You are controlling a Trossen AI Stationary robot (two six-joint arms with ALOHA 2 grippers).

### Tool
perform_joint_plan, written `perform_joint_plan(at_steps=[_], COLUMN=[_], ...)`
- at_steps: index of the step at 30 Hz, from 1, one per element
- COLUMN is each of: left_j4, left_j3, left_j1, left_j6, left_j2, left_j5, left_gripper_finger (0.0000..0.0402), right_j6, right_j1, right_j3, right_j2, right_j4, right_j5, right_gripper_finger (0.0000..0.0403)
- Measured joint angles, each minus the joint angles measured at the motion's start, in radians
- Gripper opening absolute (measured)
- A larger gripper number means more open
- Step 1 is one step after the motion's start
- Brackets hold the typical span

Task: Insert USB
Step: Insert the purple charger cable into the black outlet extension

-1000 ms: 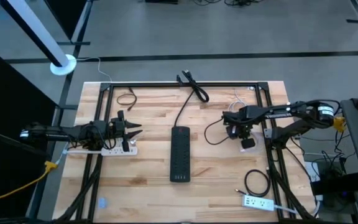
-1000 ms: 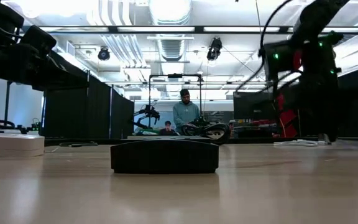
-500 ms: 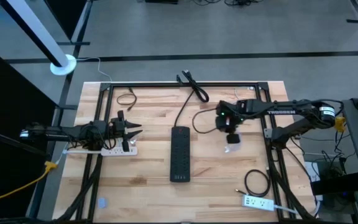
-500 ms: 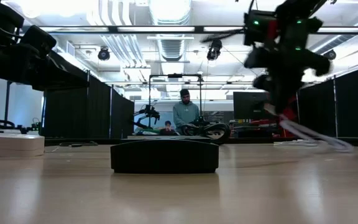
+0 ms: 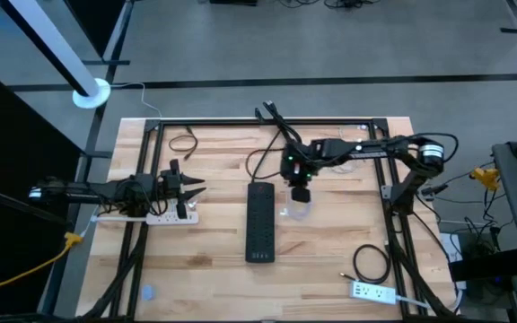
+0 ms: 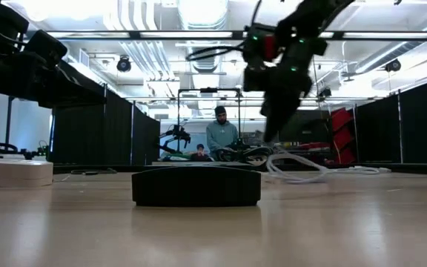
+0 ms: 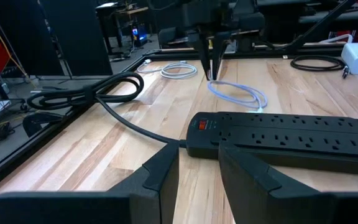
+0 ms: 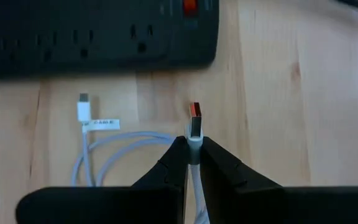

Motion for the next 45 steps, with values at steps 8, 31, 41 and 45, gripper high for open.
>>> perform_joint_plan(at_steps=[8,31,41,45], left_j4=[0.0,0.0,0.144,0.143], left_j3=[0.0,0.0,0.0,0.0], left_j1=[0.0,0.0,-0.001,-0.001], left_j6=[0.0,0.0,-0.132,-0.222], left_j2=[0.001,0.007,0.008,0.01], left_j5=[0.0,0.0,0.047,0.198], left_gripper_finger=[0.0103,0.0103,0.0103,0.0103], right_j6=[-0.079,0.375,0.337,0.303], right_j1=[0.009,0.423,0.443,0.438], right_j3=[0.065,0.04,0.04,0.04], right_j2=[0.033,0.007,0.009,0.009], right_j4=[0.144,0.589,0.638,0.697], right_j5=[0.024,0.435,0.446,0.449], right_gripper_finger=[0.0014,0.0014,0.0014,0.0014])
